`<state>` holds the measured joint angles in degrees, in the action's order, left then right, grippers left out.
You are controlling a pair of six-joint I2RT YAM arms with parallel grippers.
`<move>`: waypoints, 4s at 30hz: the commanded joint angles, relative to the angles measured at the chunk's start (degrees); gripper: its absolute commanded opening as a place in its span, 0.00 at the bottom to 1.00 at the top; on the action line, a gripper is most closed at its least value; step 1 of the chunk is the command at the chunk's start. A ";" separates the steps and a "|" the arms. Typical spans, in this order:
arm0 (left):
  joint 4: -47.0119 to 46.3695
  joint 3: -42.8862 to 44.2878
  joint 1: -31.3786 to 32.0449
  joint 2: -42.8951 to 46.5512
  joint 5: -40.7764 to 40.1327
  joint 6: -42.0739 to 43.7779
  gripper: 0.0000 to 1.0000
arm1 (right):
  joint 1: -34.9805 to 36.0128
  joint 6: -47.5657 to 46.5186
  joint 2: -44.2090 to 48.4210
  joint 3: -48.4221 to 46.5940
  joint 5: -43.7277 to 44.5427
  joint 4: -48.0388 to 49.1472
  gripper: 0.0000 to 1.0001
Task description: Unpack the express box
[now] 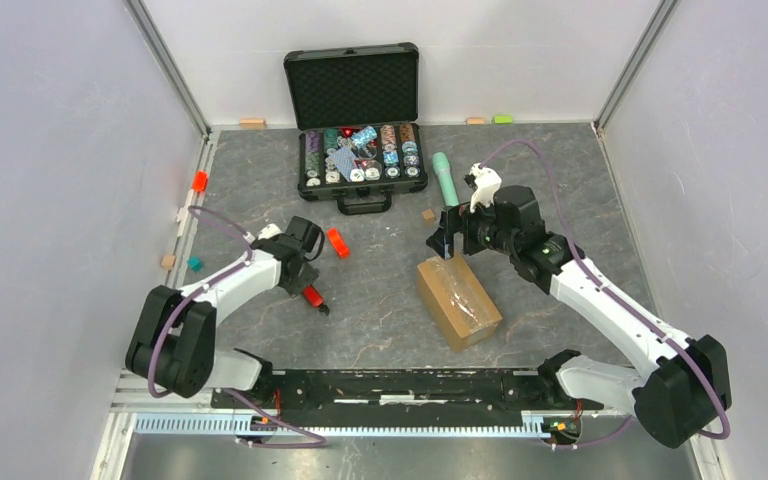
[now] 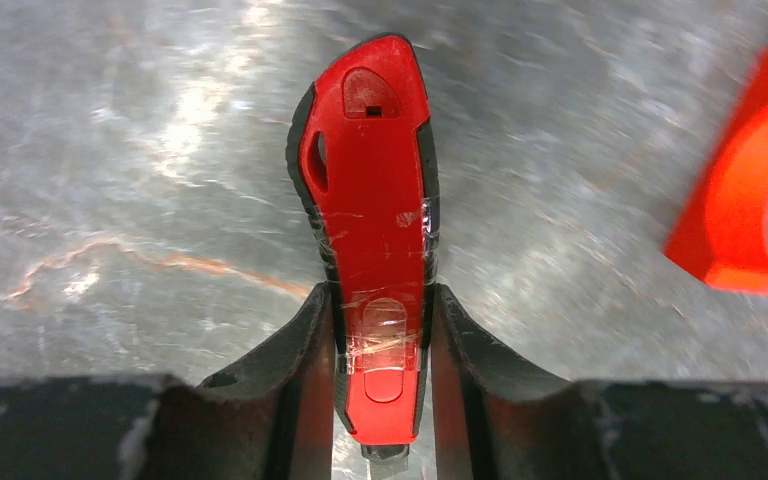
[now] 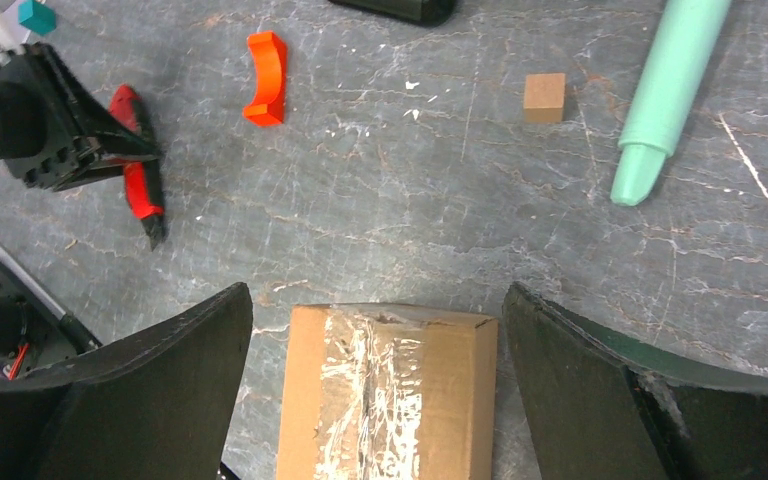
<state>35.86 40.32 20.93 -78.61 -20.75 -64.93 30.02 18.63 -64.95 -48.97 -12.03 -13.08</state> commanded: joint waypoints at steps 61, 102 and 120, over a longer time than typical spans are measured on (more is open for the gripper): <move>-14.77 20.68 21.87 25.99 54.36 58.26 0.97 | 8.04 -6.66 -0.17 -19.71 -41.54 15.19 0.00; -41.88 6.63 34.14 28.03 4.45 56.55 0.02 | 10.46 8.13 -1.85 -23.49 0.50 7.11 0.80; -59.49 11.00 48.19 11.48 -35.34 82.06 0.02 | 17.80 21.41 -0.22 -16.50 21.82 8.18 0.76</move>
<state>-15.31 47.70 68.66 -66.59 -50.92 12.88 46.87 37.10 -65.58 -67.90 7.81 -6.85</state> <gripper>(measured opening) 0.273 0.766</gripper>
